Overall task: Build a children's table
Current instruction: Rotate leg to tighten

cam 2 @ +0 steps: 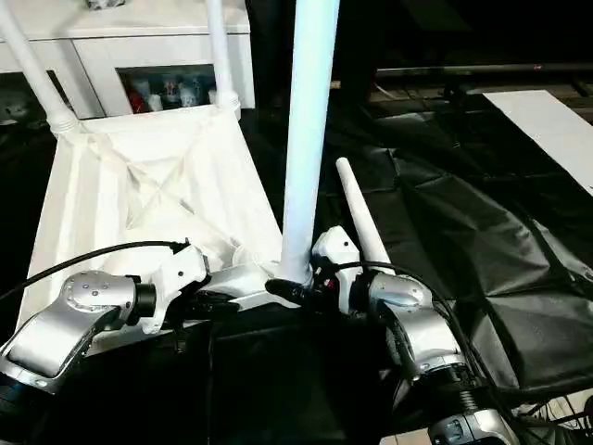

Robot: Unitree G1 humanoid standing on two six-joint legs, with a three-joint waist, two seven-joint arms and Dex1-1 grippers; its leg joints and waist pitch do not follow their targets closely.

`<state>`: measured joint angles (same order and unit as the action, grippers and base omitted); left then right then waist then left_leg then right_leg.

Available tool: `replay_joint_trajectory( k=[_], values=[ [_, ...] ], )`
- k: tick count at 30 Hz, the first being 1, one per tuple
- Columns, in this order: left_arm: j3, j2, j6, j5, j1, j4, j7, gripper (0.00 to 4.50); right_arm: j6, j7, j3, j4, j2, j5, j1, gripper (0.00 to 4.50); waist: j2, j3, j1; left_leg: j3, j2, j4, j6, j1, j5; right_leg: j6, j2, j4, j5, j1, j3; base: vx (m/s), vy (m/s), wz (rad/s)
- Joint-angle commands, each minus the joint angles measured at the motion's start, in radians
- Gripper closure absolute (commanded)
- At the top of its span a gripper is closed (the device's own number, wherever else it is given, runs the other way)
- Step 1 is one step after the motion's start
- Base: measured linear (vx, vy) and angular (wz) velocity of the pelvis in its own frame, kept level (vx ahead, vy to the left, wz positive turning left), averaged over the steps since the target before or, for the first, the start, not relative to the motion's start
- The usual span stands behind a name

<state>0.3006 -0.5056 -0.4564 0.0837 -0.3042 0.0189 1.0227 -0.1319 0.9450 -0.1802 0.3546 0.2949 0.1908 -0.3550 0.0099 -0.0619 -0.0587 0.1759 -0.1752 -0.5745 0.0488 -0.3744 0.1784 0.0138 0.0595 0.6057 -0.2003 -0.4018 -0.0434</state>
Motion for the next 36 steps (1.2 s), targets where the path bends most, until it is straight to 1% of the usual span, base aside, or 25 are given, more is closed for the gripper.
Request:
replay_joint_trajectory(
  k=[1, 3, 5, 6, 7, 8, 9, 10, 11, 12, 14, 16, 18, 19, 20, 21, 22, 25, 26, 27, 28, 30, 32, 34, 36],
  values=[
    [0.018, 0.005, -0.004, 0.040, 0.011, -0.026, 0.042, 4.50, -0.022, -0.019, 0.014, -0.009, 0.006, 0.006, 0.004, 1.78, -0.003, 0.059, -0.003, -0.014, -0.050, 0.055, -0.083, 0.010, 0.115, 0.256, 0.074, -0.057, -0.035, 0.056, 0.044, 0.000, 0.000, 0.00],
    [0.021, 0.015, -0.008, 0.034, 0.004, -0.014, 0.027, 4.50, -0.034, -0.053, 0.019, 0.006, -0.007, -0.005, 0.003, 1.78, -0.004, 0.056, -0.002, -0.013, -0.049, 0.055, -0.078, 0.010, 0.127, 0.253, 0.074, -0.059, -0.060, 0.054, 0.044, 0.000, 0.000, 0.00],
    [0.024, 0.045, -0.019, 0.012, -0.013, 0.013, -0.021, 4.50, -0.035, -0.143, 0.033, 0.051, -0.041, -0.030, -0.006, 1.78, -0.005, 0.054, -0.001, -0.013, -0.049, 0.057, -0.066, 0.011, 0.147, 0.245, 0.075, -0.063, -0.105, 0.053, 0.045, 0.000, 0.000, 0.00],
    [0.027, 0.070, -0.025, -0.005, -0.027, 0.037, -0.058, 4.50, -0.033, -0.205, 0.041, 0.079, -0.068, -0.045, -0.011, 1.78, -0.004, 0.047, 0.002, -0.013, -0.048, 0.061, -0.050, 0.012, 0.172, 0.236, 0.074, -0.071, -0.161, 0.047, 0.046, 0.000, 0.000, 0.00],
    [0.027, 0.094, -0.034, -0.020, -0.041, 0.061, -0.095, 4.50, -0.034, -0.253, 0.049, 0.099, -0.092, -0.052, -0.016, 1.78, -0.004, 0.047, 0.003, -0.014, -0.049, 0.062, -0.038, 0.014, 0.190, 0.230, 0.076, -0.073, -0.196, 0.047, 0.047, 0.000, 0.000, 0.00],
    [0.027, 0.094, -0.034, -0.020, -0.041, 0.061, -0.095, 4.50, -0.034, -0.253, 0.049, 0.099, -0.092, -0.052, -0.016, 1.78, -0.006, 0.045, 0.007, -0.016, -0.047, 0.066, -0.019, 0.014, 0.222, 0.211, 0.077, -0.078, -0.270, 0.049, 0.046, 0.000, 0.000, 0.00],
    [0.028, 0.123, -0.036, -0.037, -0.060, 0.089, -0.137, 4.50, -0.035, -0.316, 0.057, 0.122, -0.123, -0.061, -0.025, 1.78, -0.006, 0.046, 0.006, -0.018, -0.048, 0.065, -0.011, 0.018, 0.237, 0.193, 0.078, -0.082, -0.307, 0.047, 0.047, 0.000, 0.000, 0.00],
    [0.027, 0.139, -0.037, -0.045, -0.070, 0.104, -0.159, 4.50, -0.036, -0.350, 0.062, 0.135, -0.139, -0.066, -0.031, 1.78, -0.004, 0.045, 0.008, -0.017, -0.049, 0.066, -0.009, 0.021, 0.245, 0.191, 0.078, -0.084, -0.318, 0.041, 0.049, 0.000, 0.000, 0.00],
    [0.019, 0.198, -0.064, -0.069, -0.106, 0.157, -0.246, 4.50, -0.035, -0.461, 0.075, 0.185, -0.189, -0.086, -0.056, 1.78, -0.003, 0.042, 0.010, -0.017, -0.047, 0.067, -0.003, 0.020, 0.261, 0.183, 0.078, -0.087, -0.343, 0.039, 0.050, 0.000, 0.000, 0.00],
    [0.018, 0.200, -0.065, -0.069, -0.108, 0.159, -0.250, 4.50, -0.035, -0.466, 0.076, 0.187, -0.191, -0.086, -0.058, 1.78, -0.004, 0.043, 0.011, -0.018, -0.045, 0.068, 0.007, 0.022, 0.267, 0.173, 0.077, -0.091, -0.370, 0.038, 0.049, 0.000, 0.000, 0.00],
    [-0.005, 0.291, -0.121, -0.091, -0.164, 0.242, -0.380, 4.50, -0.047, -0.652, 0.115, 0.281, -0.262, -0.095, -0.114, 1.78, -0.002, 0.043, 0.012, -0.019, -0.044, 0.068, 0.016, 0.023, 0.271, 0.165, 0.079, -0.093, -0.388, 0.036, 0.049, 0.000, 0.000, 0.00],
    [-0.016, 0.329, -0.139, -0.101, -0.190, 0.284, -0.440, 4.50, -0.044, -0.724, 0.126, 0.322, -0.287, -0.101, -0.140, 1.78, -0.003, 0.044, 0.011, -0.020, -0.042, 0.067, 0.020, 0.024, 0.282, 0.155, 0.079, -0.096, -0.405, 0.035, 0.048, 0.000, 0.000, 0.00],
    [-0.036, 0.380, -0.120, -0.115, -0.226, 0.359, -0.521, 4.50, -0.025, -0.818, 0.130, 0.378, -0.312, -0.132, -0.177, 1.78, -0.005, 0.047, 0.009, -0.019, -0.041, 0.067, 0.014, 0.020, 0.263, 0.151, 0.076, -0.093, -0.353, 0.034, 0.048, 0.000, 0.000, 0.00],
    [-0.038, 0.384, -0.116, -0.116, -0.229, 0.367, -0.527, 4.50, -0.023, -0.828, 0.131, 0.385, -0.315, -0.135, -0.181, 1.78, -0.006, 0.047, 0.009, -0.017, -0.040, 0.066, 0.012, 0.023, 0.262, 0.152, 0.074, -0.094, -0.345, 0.032, 0.048, 0.000, 0.000, 0.00],
    [-0.033, 0.390, -0.101, -0.125, -0.237, 0.387, -0.531, 4.50, -0.014, -0.846, 0.134, 0.406, -0.323, -0.142, -0.195, 1.78, -0.008, 0.049, 0.003, -0.016, -0.040, 0.064, 0.005, 0.026, 0.259, 0.153, 0.076, -0.093, -0.324, 0.032, 0.050, 0.000, 0.000, 0.00],
    [-0.027, 0.389, -0.096, -0.130, -0.239, 0.391, -0.528, 4.50, -0.010, -0.847, 0.135, 0.416, -0.327, -0.143, -0.202, 1.78, -0.007, 0.050, 0.002, -0.016, -0.040, 0.064, -0.001, 0.023, 0.251, 0.153, 0.077, -0.091, -0.314, 0.034, 0.050, 0.000, 0.000, 0.00],
    [-0.024, 0.389, -0.094, -0.134, -0.241, 0.394, -0.527, 4.50, -0.007, -0.850, 0.135, 0.424, -0.329, -0.145, -0.206, 1.78, -0.006, 0.050, 0.001, -0.017, -0.041, 0.065, -0.008, 0.015, 0.237, 0.153, 0.078, -0.087, -0.293, 0.040, 0.049, 0.000, 0.000, 0.00],
    [-0.006, 0.359, -0.091, -0.137, -0.224, 0.362, -0.473, 4.50, 0.042, -0.730, 0.141, 0.391, -0.342, -0.106, -0.199, 1.78, -0.007, 0.051, -0.002, -0.016, -0.042, 0.065, -0.024, 0.013, 0.232, 0.152, 0.080, -0.085, -0.272, 0.041, 0.049, 0.000, 0.000, 0.00],
    [-0.004, 0.354, -0.092, -0.136, -0.221, 0.356, -0.463, 4.50, 0.047, -0.710, 0.146, 0.382, -0.345, -0.094, -0.197, 1.78, -0.008, 0.050, -0.002, -0.017, -0.042, 0.066, -0.030, 0.009, 0.224, 0.153, 0.081, -0.085, -0.274, 0.044, 0.048, 0.000, 0.000, 0.00],
    [-0.008, 0.347, -0.097, -0.127, -0.214, 0.344, -0.449, 4.50, 0.056, -0.677, 0.145, 0.365, -0.342, -0.083, -0.190, 1.43, -0.007, 0.051, -0.002, -0.017, -0.043, 0.065, -0.035, 0.009, 0.218, 0.154, 0.081, -0.085, -0.268, 0.044, 0.048, 0.000, 0.000, 0.00],
    [-0.013, 0.341, -0.097, -0.115, -0.207, 0.328, -0.432, 4.50, 0.070, -0.651, 0.138, 0.349, -0.334, -0.083, -0.183, 1.43, -0.007, 0.051, -0.003, -0.016, -0.043, 0.065, -0.037, 0.009, 0.211, 0.156, 0.080, -0.084, -0.261, 0.044, 0.048, 0.000, 0.000, 0.00],
    [-0.015, 0.308, -0.099, -0.088, -0.183, 0.270, -0.374, 4.50, 0.090, -0.553, 0.107, 0.295, -0.294, -0.079, -0.158, 1.08, -0.009, 0.049, -0.004, -0.016, -0.044, 0.065, -0.048, 0.006, 0.195, 0.162, 0.080, -0.083, -0.247, 0.046, 0.046, 0.000, 0.000, 0.00],
    [-0.006, 0.289, -0.085, -0.086, -0.174, 0.254, -0.350, 4.50, 0.100, -0.515, 0.092, 0.282, -0.272, -0.076, -0.150, 1.04, -0.009, 0.051, -0.001, -0.016, -0.043, 0.064, -0.056, 0.002, 0.183, 0.164, 0.079, -0.082, -0.237, 0.048, 0.045, 0.000, 0.000, 0.00],
    [-0.005, 0.262, -0.088, -0.076, -0.158, 0.228, -0.314, 4.50, 0.080, -0.435, 0.066, 0.243, -0.231, -0.063, -0.131, 0.76, -0.009, 0.051, 0.001, -0.015, -0.044, 0.063, -0.062, 0.002, 0.172, 0.173, 0.078, -0.081, -0.225, 0.049, 0.045, 0.000, 0.000, 0.00],
    [0.000, 0.235, -0.062, -0.063, -0.138, 0.200, -0.265, 4.50, 0.051, -0.359, 0.037, 0.204, -0.186, -0.057, -0.112, 0.62, -0.007, 0.046, 0.004, -0.015, -0.046, 0.066, -0.064, 0.004, 0.185, 0.180, 0.075, -0.083, -0.236, 0.046, 0.045, 0.000, 0.000, 0.00]
  ],
)
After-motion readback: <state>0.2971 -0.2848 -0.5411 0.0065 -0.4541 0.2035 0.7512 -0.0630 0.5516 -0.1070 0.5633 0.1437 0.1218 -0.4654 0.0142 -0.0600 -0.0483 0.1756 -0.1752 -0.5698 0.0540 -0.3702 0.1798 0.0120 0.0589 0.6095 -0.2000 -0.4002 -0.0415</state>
